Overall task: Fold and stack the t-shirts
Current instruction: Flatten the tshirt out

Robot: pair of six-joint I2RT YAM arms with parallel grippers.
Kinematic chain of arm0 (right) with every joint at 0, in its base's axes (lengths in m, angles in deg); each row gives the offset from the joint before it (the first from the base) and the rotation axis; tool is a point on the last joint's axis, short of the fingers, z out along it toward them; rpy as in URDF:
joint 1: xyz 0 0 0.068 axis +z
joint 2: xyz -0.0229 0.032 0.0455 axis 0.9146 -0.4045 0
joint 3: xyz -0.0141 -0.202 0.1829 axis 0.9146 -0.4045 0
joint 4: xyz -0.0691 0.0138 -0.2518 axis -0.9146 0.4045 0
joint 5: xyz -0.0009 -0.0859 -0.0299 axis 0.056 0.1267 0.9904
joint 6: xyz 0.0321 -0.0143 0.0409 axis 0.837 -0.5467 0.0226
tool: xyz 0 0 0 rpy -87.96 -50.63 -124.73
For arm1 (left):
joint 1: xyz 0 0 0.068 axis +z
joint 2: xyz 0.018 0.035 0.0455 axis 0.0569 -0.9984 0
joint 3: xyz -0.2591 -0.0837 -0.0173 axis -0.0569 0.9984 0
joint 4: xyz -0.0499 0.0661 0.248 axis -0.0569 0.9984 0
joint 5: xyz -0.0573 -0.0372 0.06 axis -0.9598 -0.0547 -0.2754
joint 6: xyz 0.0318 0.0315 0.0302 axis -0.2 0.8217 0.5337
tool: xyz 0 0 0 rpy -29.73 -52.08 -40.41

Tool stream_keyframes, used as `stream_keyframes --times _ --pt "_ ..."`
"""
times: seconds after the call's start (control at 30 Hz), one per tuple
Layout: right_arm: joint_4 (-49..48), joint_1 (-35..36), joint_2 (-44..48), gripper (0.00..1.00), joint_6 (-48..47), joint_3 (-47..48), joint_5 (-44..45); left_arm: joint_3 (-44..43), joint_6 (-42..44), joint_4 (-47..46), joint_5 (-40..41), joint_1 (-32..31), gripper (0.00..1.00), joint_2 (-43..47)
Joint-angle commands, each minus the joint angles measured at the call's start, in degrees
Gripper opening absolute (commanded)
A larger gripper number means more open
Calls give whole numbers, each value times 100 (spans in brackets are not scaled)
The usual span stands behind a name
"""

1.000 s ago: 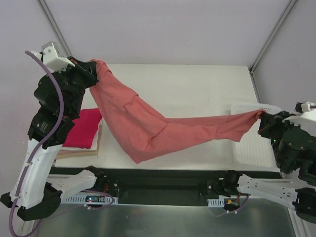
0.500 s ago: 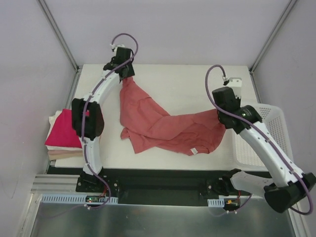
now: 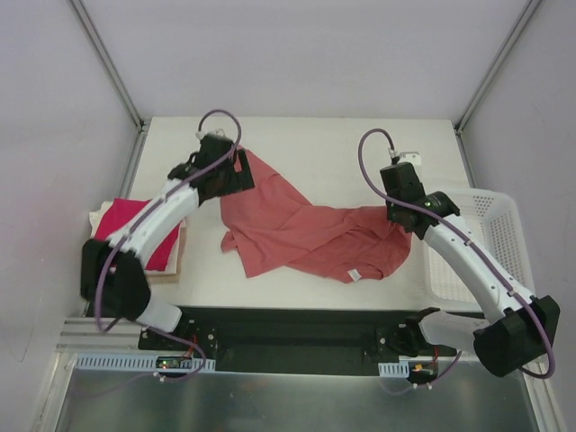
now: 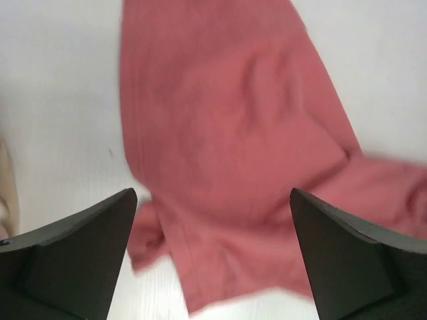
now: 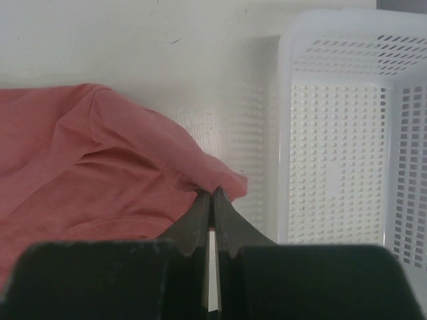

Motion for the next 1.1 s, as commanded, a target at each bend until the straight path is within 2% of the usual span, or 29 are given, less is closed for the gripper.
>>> stream_keyframes --times 0.0,0.03,0.1,0.2,0.23,0.3,0.33,0.43,0.57,0.63,0.87,1.0,1.07 --pt "-242 -38 388 1 5 -268 -318 1749 -867 126 582 -1011 99 2232" --pt "-252 -29 467 1 5 -347 -379 2449 -1260 126 556 -1352 99 2517" --pt "-278 -29 564 1 14 -391 -494 3338 -1770 135 380 -1574 98 3175" --pt "-313 -38 634 1 14 -453 -529 4245 -2535 92 214 -1751 87 3704" --pt "-322 -29 635 1 14 -479 -538 4362 -2617 83 213 -1812 78 3750" --pt "-313 -29 652 1 14 -497 -547 4547 -2757 74 178 -1839 67 3715" --pt "-305 -20 670 0 14 -514 -547 4574 -2793 48 152 -1857 61 3680" --pt "-304 -29 705 1 5 -549 -529 4583 -2776 -128 151 -1892 59 3452" --pt "-269 -29 731 1 14 -585 -415 4583 -2776 -531 -155 -1901 47 2891" --pt "-252 -29 723 0 5 -576 -389 4592 -2758 -848 -436 -1909 45 2679" --pt "-217 -29 740 1 14 -585 -292 4495 -2740 -902 -525 -2085 41 2107" --pt "-225 -29 723 1 5 -576 -283 4478 -2714 -902 -560 -2217 28 2028" --pt "-225 -38 723 1 14 -585 -274 4477 -2723 -902 -552 -2322 13 1975"
